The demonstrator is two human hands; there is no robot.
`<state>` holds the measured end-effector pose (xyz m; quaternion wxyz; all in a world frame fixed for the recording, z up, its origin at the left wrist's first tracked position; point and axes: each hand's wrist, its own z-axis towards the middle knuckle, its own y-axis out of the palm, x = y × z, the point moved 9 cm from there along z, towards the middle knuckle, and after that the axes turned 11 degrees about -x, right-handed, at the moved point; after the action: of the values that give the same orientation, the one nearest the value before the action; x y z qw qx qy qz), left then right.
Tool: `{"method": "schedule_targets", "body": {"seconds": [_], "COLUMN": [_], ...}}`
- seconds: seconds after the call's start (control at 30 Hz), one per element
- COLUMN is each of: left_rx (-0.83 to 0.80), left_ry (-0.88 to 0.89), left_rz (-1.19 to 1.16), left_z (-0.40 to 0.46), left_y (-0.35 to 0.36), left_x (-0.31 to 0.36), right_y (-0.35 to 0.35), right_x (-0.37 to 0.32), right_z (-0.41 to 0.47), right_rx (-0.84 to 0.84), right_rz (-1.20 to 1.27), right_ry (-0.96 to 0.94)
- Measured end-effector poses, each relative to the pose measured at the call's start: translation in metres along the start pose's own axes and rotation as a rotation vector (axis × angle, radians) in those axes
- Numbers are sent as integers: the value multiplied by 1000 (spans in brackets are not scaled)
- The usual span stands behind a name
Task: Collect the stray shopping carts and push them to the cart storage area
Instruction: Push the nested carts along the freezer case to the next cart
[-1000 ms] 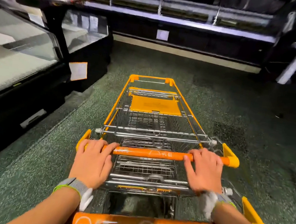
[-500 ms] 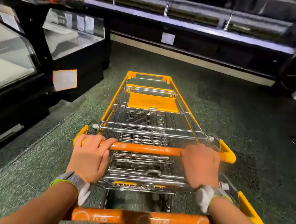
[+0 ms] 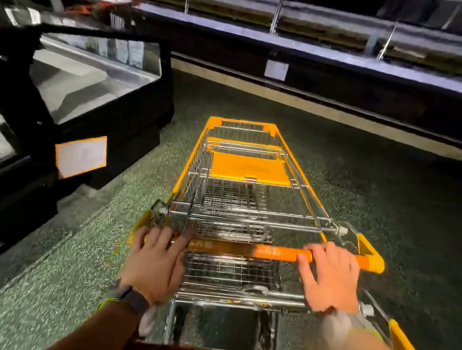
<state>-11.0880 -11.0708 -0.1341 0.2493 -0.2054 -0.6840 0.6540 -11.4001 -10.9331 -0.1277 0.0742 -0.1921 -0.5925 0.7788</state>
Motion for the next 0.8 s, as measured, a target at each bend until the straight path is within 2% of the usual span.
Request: {"method": "schedule_targets", "body": {"seconds": [0.13, 0.2, 0.33, 0.47, 0.5, 0.53, 0.63, 0.8], "left_rx": [-24, 23, 122, 89, 123, 94, 147, 179], "left_ry": [-28, -24, 10, -141, -121, -110, -94, -145], "left_rz": [-34, -11, -128, -21, 48, 57, 28, 61], "left_z": [91, 125, 225, 340, 349, 376, 442, 549], "left_y": [3, -3, -5, -12, -17, -19, -24, -24], "left_x": [-2, -2, -2, -1, 5, 10, 9, -3], "right_y": [19, 25, 49, 70, 72, 76, 89, 108], "right_x": [31, 33, 64, 103, 103, 111, 137, 148], "right_z": [92, 127, 232, 360, 372, 402, 478, 592], "right_rx": [-26, -32, -61, -72, -43, -36, 0, 101], "right_rz": [26, -6, 7, 9, -2, 22, 137, 148], "right_ry": [10, -9, -13, -65, -87, -98, -121, -257]}}
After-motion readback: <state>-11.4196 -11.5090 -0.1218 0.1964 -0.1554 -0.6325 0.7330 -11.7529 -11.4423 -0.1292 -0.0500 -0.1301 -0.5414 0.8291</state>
